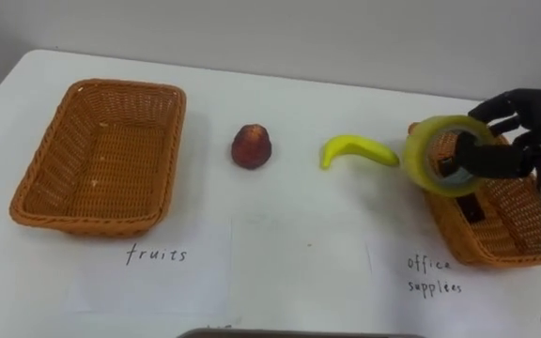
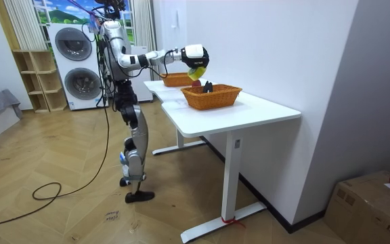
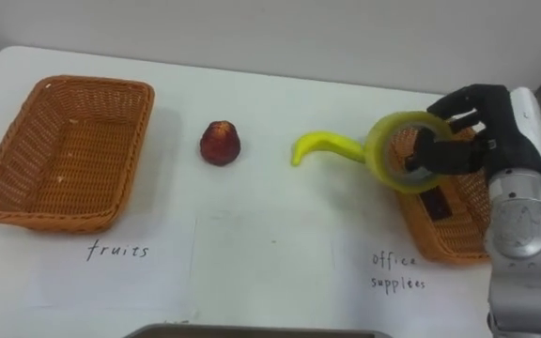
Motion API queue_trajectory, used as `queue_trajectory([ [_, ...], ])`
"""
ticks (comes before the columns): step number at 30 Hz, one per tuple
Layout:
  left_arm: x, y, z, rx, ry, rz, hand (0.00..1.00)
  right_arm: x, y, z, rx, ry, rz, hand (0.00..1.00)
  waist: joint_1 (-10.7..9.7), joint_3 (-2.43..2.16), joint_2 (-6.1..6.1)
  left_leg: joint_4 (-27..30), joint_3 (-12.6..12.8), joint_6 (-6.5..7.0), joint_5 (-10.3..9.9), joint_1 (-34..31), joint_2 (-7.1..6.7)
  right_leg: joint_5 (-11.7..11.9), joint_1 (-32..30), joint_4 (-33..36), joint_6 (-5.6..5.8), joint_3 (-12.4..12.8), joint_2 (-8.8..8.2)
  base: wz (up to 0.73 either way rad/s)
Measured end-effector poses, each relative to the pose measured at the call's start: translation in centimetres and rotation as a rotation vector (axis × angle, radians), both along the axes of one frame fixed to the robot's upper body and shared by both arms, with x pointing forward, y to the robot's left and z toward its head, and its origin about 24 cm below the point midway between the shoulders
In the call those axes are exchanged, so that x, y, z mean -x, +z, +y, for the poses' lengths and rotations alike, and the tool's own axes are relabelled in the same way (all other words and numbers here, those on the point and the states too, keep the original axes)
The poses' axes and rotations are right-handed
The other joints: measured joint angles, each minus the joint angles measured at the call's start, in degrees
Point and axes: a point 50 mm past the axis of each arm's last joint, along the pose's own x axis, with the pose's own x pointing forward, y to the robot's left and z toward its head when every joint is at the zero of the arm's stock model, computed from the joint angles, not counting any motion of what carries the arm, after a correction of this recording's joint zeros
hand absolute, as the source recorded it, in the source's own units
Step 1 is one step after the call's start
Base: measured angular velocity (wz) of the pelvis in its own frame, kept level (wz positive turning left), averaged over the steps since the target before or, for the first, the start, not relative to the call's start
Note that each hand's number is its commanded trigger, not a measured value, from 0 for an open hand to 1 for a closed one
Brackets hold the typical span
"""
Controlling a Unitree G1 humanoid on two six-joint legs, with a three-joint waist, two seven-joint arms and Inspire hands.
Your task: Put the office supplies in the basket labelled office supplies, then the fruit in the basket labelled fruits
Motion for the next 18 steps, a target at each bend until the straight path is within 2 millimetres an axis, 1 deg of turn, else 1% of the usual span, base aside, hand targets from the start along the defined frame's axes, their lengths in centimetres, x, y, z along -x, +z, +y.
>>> queue_trajectory([
  [7,-0.16,0.01,0.0,0.009,-0.001,-0.001,0.0,0.01,0.04,-0.07,0.001,-0.002,-0.001,1.0,-1.5,0.04,0.06,0.0,0.1,0.0,0.0,0.0,-0.02,0.0,0.0,0.0,0.0,0.2,0.05,0.0],
  [13,-0.16,0.01,0.0,0.009,0.0,0.002,0.0,0.02,0.3,-0.37,-0.009,0.0,-0.008,1.0,-1.5,0.2,0.29,-0.1,0.1,0.0,0.0,0.0,-0.02,0.0,-0.1,0.0,0.0,0.1,0.04,0.0],
  [18,-0.13,0.0,-0.02,0.01,0.0,0.004,0.0,0.03,0.37,-0.45,-0.007,-0.001,-0.008,1.0,-1.6,0.2,0.3,-0.1,0.0,0.0,0.0,0.0,0.0,0.0,-0.1,0.0,0.0,0.1,0.05,0.0],
])
